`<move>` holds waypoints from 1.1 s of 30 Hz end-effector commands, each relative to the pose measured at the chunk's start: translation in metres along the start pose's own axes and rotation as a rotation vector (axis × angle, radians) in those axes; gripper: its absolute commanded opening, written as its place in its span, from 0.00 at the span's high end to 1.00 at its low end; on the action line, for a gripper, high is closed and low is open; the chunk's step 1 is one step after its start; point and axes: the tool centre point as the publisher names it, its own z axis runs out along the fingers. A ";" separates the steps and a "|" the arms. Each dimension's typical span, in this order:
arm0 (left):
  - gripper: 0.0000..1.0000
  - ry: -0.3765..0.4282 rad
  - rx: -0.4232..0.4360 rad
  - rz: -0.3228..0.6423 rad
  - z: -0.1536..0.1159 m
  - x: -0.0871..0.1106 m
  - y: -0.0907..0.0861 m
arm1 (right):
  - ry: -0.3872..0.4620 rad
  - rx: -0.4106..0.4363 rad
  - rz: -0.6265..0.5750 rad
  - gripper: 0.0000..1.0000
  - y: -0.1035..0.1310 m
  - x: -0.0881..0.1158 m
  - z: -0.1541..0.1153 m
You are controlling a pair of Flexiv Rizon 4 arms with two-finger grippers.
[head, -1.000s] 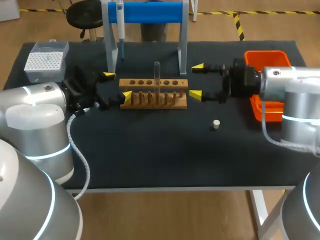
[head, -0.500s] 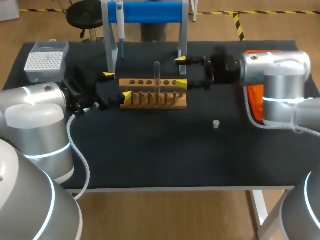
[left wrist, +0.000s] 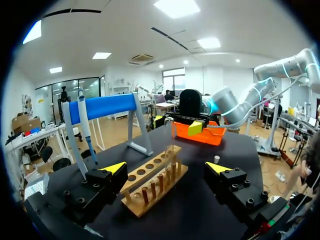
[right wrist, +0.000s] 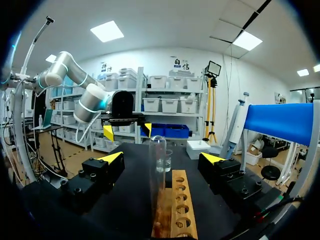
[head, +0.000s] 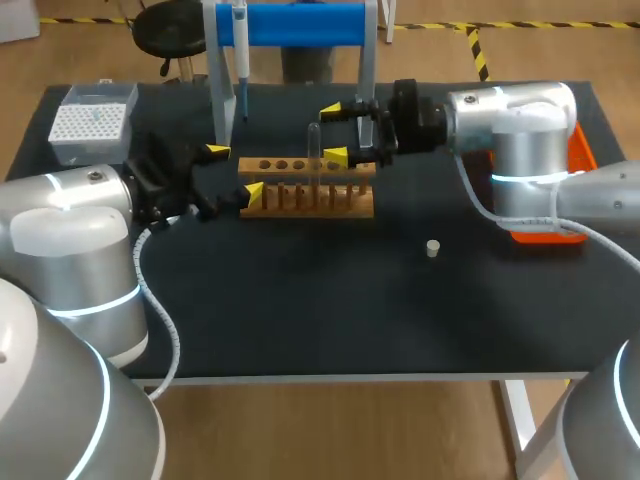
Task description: Invert the test tube, pick up the pipette, mount the tip to pipette, aspirate from beaker and dispense into the tube, eject the tip, return the pipette, and cap with the stopper.
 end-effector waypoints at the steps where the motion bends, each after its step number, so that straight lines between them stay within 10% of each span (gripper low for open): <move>1: 0.00 -0.006 0.002 0.000 0.000 0.002 0.001 | 0.090 -0.008 0.002 0.00 -0.005 -0.005 0.005; 33: 0.00 -0.006 0.002 0.000 0.000 0.002 0.001 | 0.034 -0.024 0.019 0.09 -0.016 0.005 0.028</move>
